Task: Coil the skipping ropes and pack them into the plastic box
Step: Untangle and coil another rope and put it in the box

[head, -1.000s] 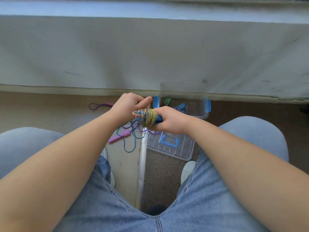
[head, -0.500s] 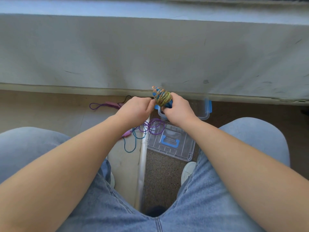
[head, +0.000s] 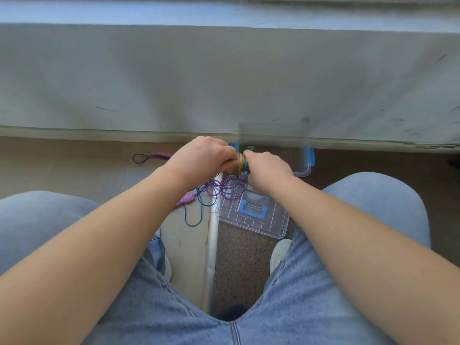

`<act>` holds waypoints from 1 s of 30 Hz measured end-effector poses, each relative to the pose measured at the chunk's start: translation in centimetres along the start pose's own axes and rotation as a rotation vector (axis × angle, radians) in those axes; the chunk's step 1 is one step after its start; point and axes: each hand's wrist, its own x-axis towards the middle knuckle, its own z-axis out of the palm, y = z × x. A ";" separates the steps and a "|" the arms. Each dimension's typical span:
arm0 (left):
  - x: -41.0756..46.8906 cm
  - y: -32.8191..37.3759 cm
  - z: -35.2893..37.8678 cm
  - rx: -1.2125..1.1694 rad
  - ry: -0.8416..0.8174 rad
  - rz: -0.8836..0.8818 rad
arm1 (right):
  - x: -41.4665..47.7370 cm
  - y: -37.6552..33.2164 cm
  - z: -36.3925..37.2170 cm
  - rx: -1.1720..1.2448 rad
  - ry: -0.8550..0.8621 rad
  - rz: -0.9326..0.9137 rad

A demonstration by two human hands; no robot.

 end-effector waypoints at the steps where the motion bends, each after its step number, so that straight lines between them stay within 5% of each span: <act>1: 0.1 0.0 -0.1 -0.028 0.015 -0.003 | 0.0 0.0 0.0 -0.004 0.002 -0.051; 6: -0.3 -0.7 -1.1 -0.227 0.043 -0.113 | 0.1 0.1 -0.2 0.024 0.003 -0.267; 11: 0.0 -0.3 -1.4 -0.389 0.151 -0.469 | 0.4 0.4 -0.5 0.040 0.159 -0.302; 15: 0.1 0.3 -1.5 -0.435 0.189 -0.592 | 0.3 0.0 -0.3 0.054 0.227 -0.303; 20: 0.3 0.0 -1.7 -0.588 -0.034 -0.769 | -0.2 -0.7 -0.2 0.064 0.204 -0.345; 24: 0.1 0.4 -1.3 -1.025 -0.264 -1.127 | -0.2 -0.6 -0.1 0.191 0.210 -0.307; 30: 0.1 0.7 0.1 -1.122 -0.188 -1.275 | -0.1 -0.7 0.1 0.224 0.071 -0.291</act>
